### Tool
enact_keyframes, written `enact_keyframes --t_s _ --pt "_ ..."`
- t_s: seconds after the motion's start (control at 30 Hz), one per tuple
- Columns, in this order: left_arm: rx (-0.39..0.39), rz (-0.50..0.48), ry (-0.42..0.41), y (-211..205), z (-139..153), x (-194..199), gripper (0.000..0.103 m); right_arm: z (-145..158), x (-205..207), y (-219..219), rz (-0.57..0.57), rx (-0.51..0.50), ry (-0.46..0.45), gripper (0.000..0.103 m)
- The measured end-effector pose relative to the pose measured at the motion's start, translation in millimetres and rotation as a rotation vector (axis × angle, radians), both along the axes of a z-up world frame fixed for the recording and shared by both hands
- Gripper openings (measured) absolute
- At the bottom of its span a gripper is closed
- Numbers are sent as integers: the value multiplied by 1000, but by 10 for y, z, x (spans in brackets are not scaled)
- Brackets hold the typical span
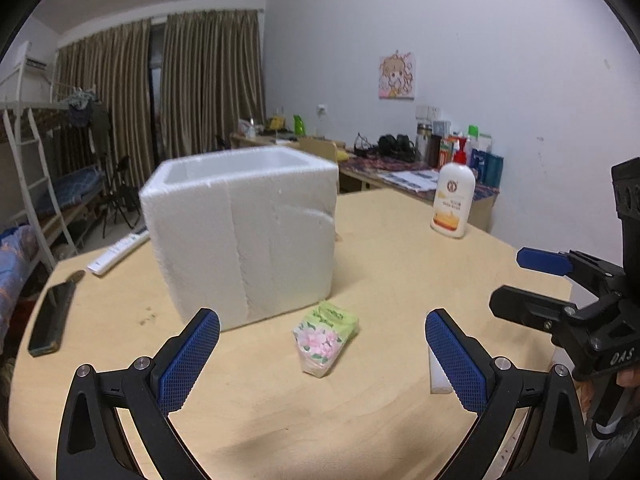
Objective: Organize soft objects
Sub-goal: 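Withdraw both tools from the box toward the snack packet and foam strip, then close the left gripper on the floral snack packet and lift it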
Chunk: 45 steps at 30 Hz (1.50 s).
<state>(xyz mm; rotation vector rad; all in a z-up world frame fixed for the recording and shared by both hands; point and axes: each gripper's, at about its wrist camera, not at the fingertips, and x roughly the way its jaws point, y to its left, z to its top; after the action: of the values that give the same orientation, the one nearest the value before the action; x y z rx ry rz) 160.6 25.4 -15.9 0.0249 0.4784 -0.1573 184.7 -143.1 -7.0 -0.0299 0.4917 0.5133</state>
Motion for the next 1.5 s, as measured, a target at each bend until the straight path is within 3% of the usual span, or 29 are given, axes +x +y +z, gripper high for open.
enact_keyframes --t_s 0.17,0.77,1.13,1.37,1.43,1.5 --pt "-21 -17 60 10 -126 185 103 -110 41 26 -19 -47 19 103" --pt "-87 -105 265 -20 -474 685 103 -370 205 -65 -29 -46 110 103" --pt "-137 -124 367 35 -642 935 91 -384 205 -90 -28 -54 111 103" --pt "-100 -127 370 -55 -672 1019 88 -486 268 -90 -26 -60 133 103" --pt "-92 -128 376 -73 -690 1049 80 -507 275 -85 -28 -64 136 103" --pt "-80 -128 389 -92 -718 1082 79 -530 291 -79 -32 -68 143 103"
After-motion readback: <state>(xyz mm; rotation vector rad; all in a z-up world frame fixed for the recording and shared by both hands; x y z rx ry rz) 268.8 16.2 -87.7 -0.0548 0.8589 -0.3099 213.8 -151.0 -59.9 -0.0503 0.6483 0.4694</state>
